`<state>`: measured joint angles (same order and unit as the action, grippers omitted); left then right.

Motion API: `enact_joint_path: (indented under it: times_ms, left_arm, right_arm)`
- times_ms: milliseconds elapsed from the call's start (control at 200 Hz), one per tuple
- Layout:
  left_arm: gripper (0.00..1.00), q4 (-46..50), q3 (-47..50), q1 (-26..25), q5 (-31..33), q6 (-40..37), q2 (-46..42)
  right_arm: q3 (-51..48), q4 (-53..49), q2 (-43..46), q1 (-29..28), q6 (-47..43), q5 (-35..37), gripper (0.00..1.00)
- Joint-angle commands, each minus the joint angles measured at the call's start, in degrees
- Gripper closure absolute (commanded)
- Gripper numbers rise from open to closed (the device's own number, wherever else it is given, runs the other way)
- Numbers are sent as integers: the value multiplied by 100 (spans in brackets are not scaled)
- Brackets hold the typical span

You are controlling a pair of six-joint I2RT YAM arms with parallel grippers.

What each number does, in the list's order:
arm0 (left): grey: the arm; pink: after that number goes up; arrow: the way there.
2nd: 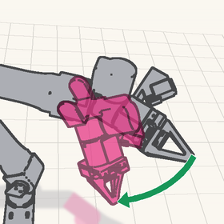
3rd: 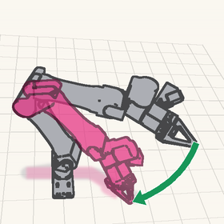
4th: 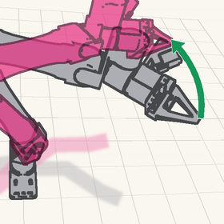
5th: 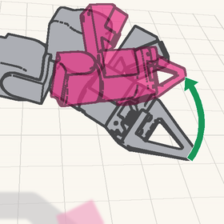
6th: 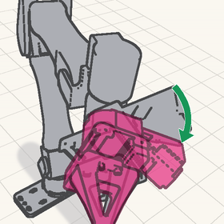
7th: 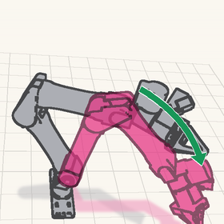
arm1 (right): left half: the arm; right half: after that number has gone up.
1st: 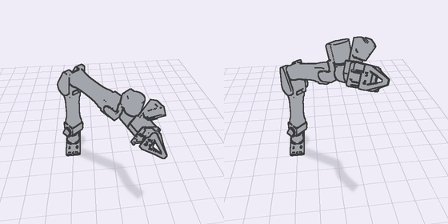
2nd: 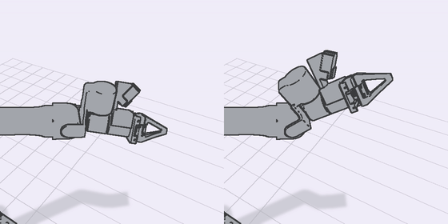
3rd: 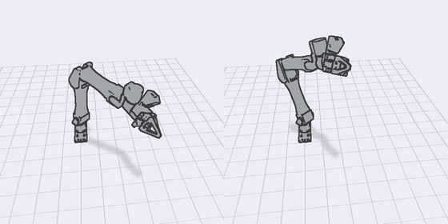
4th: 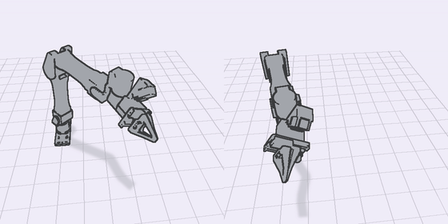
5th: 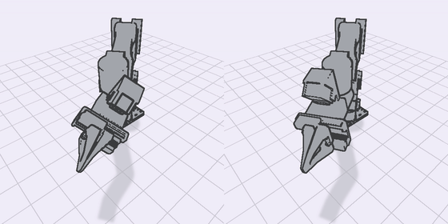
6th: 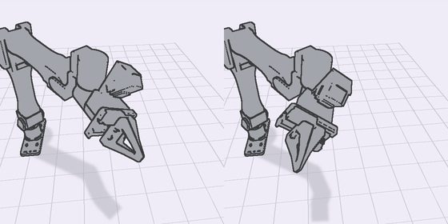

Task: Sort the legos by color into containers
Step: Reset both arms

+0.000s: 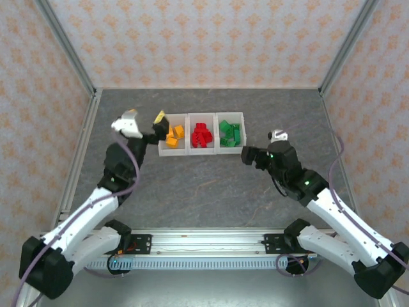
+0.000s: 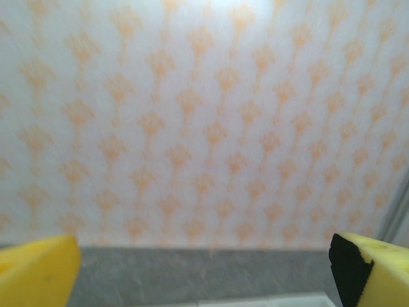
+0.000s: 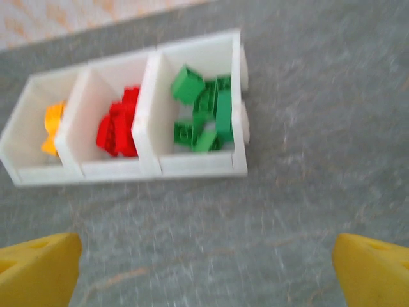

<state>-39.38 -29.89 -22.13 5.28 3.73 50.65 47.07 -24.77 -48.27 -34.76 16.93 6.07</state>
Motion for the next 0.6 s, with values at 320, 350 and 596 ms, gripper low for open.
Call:
enact_joint_path:
  times_ms: [320,350,596]
  left_arm:
    - [1,-1518,1311,235,2118,-1976,-715]
    - [1,-1548,1389,243,2127,-1931,-751]
    - [0,-1125,1405,297,2057,-1489,-623]
  right_arm:
    - [-2632,6048,1046,2529,-1729,2067,0]
    - [-2716,5844,970,2887,-1228,1816,0]
    - [-3818,7076,-1197,3283,-521,1192,0]
